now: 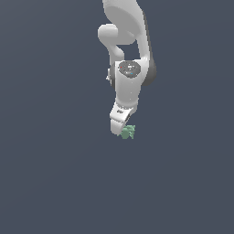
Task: Pick up the object and move it to a goal position.
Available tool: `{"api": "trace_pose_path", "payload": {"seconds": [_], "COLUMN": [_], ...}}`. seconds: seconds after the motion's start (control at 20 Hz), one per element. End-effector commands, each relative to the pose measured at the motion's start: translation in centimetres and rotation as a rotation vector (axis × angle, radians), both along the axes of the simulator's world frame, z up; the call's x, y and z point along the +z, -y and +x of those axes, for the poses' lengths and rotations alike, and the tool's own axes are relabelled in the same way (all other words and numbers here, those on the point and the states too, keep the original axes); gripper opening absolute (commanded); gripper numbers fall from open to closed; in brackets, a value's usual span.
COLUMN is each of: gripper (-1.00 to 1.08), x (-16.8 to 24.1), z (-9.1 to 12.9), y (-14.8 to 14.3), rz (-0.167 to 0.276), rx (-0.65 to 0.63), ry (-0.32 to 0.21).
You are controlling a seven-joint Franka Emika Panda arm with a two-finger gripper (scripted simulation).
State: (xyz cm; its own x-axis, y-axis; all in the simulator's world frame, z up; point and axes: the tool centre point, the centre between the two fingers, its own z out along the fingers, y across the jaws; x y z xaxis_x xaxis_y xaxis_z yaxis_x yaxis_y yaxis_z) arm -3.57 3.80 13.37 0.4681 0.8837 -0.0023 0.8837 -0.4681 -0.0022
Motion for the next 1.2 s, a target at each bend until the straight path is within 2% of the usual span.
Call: {"api": "trace_pose_path", "payload": {"seconds": [0.0, 0.55, 1.15], "gripper": [1.00, 1.00, 1.00], "x": [-0.2, -0.9, -1.9], "z": [-0.3, -1.0, -1.1], "y": [-0.2, -0.9, -1.0], "rz": [0.000, 0.001, 0.002], "rx": [0.072, 0.263, 0.286], "ry": [0.001, 0.003, 0.003]}}
